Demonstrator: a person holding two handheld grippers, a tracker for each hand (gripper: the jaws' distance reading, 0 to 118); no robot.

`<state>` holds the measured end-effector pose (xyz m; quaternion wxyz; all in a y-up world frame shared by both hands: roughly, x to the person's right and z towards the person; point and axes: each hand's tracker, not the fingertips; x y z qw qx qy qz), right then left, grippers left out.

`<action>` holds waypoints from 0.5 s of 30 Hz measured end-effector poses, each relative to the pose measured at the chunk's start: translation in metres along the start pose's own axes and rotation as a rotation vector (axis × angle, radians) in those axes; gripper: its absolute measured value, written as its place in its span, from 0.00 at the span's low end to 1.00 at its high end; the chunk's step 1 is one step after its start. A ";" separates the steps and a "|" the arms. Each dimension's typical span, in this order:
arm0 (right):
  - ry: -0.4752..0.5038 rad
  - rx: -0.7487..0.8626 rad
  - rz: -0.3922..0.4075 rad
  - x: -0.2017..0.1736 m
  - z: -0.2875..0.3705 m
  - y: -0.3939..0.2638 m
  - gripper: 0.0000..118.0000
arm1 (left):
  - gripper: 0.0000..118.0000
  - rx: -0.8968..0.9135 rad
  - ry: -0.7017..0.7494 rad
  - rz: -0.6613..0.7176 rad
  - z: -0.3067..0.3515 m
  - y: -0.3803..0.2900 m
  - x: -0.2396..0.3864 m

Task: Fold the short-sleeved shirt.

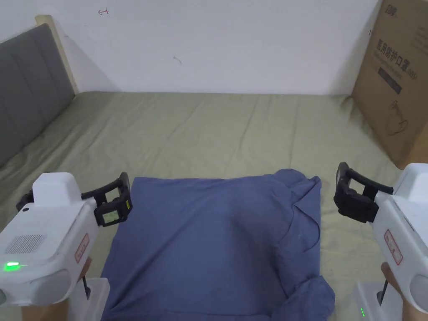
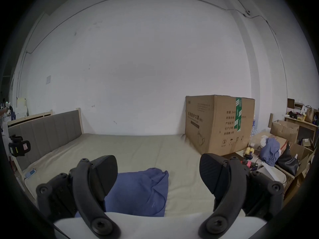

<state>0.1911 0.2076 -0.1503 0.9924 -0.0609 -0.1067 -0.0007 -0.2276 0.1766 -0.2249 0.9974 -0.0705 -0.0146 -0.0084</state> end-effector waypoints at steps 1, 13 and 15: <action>0.000 0.001 0.002 0.000 0.000 0.000 0.75 | 0.81 0.007 -0.001 -0.006 0.001 0.001 0.003; -0.015 -0.011 0.048 -0.007 0.007 -0.016 0.00 | 0.00 -0.140 -0.072 0.019 -0.008 -0.019 0.003; -0.012 -0.020 0.041 -0.006 0.007 -0.019 0.00 | 0.00 -0.225 -0.058 0.026 -0.012 -0.032 -0.007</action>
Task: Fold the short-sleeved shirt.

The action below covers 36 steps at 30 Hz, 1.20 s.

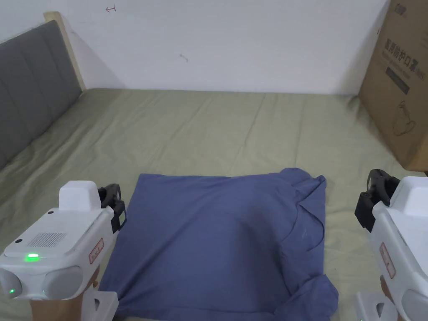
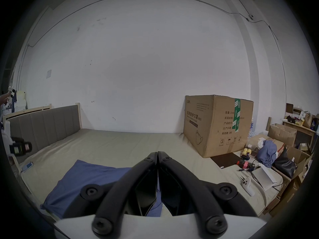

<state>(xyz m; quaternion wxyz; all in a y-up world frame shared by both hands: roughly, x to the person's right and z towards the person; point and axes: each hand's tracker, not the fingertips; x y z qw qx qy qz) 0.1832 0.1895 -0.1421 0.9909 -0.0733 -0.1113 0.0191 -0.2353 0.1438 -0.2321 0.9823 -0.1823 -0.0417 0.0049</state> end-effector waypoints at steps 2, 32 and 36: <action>0.005 -0.012 -0.006 0.000 -0.001 -0.002 0.00 | 0.00 -0.106 0.017 0.018 -0.007 -0.014 -0.013; 0.010 -0.316 -0.091 0.002 -0.015 -0.071 0.04 | 0.04 -0.597 -0.004 0.088 -0.040 -0.171 -0.049; 0.031 -0.550 -0.102 0.003 -0.024 -0.122 0.84 | 0.04 -0.569 -0.013 0.094 -0.032 -0.154 -0.048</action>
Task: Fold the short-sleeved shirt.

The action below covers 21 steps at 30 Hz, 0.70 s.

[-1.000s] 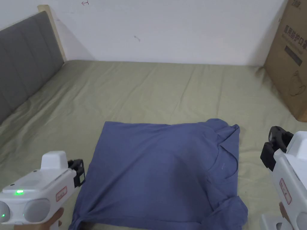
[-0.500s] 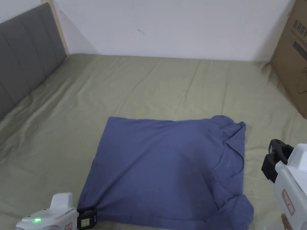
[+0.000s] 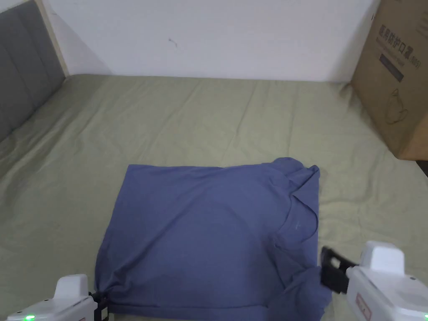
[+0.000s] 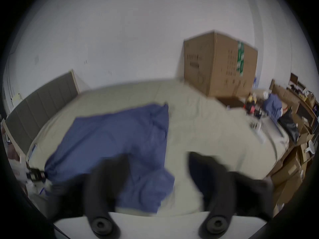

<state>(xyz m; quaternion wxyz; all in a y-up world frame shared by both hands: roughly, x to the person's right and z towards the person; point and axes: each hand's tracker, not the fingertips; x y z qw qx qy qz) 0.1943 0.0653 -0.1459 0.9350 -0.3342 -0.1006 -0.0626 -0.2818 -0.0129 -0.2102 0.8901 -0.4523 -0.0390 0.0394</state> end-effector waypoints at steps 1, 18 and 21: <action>0.021 -0.062 -0.018 0.001 -0.009 -0.011 0.91 | 0.04 0.005 -0.002 -0.002 0.002 0.002 0.000; 0.081 -0.138 -0.001 -0.002 -0.042 -0.069 0.05 | 0.04 0.018 -0.011 0.011 0.004 0.008 -0.001; 0.073 -0.037 0.053 -0.008 -0.023 -0.050 0.04 | 0.04 0.054 -0.016 0.010 0.013 0.018 0.001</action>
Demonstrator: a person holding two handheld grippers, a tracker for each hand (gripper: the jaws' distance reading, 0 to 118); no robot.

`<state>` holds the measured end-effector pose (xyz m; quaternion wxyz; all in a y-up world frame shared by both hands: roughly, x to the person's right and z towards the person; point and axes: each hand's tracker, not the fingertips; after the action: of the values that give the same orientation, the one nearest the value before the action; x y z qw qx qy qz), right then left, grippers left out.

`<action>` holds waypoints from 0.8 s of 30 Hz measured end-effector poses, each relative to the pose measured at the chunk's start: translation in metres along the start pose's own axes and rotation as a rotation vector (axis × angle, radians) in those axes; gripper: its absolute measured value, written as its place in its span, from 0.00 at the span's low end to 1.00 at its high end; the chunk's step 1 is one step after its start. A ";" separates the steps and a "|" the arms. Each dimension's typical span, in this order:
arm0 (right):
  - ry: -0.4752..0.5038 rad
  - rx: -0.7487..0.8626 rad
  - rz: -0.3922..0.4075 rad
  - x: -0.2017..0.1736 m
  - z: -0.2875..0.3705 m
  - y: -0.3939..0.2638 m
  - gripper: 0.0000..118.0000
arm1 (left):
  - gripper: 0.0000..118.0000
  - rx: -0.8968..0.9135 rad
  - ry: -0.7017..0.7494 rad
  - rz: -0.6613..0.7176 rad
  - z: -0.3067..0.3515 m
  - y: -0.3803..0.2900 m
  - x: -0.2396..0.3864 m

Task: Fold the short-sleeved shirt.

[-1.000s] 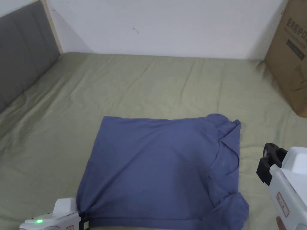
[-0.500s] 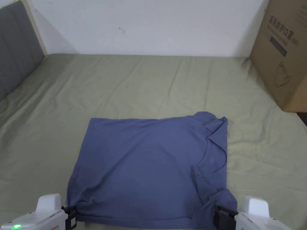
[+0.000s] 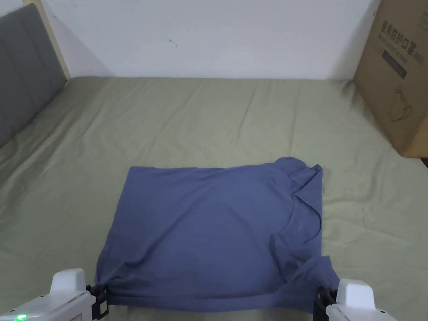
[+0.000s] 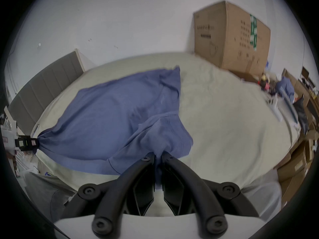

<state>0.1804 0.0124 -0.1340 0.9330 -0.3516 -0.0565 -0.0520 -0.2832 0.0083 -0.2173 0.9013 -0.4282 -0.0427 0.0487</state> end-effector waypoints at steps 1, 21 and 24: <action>-0.004 0.037 0.027 -0.003 0.006 0.007 0.04 | 0.04 0.017 -0.001 -0.002 0.003 0.005 0.001; -0.030 0.065 0.117 -0.012 -0.123 0.138 0.04 | 0.04 -0.030 0.053 -0.052 -0.132 0.159 0.024; -0.044 -0.003 0.135 -0.013 -0.156 0.135 0.04 | 0.04 -0.100 0.074 -0.095 -0.164 0.159 0.025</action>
<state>0.1966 0.0111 -0.3401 0.9325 -0.3569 -0.0532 0.0185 -0.2470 -0.0148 -0.4427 0.8810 -0.4719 -0.0318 -0.0122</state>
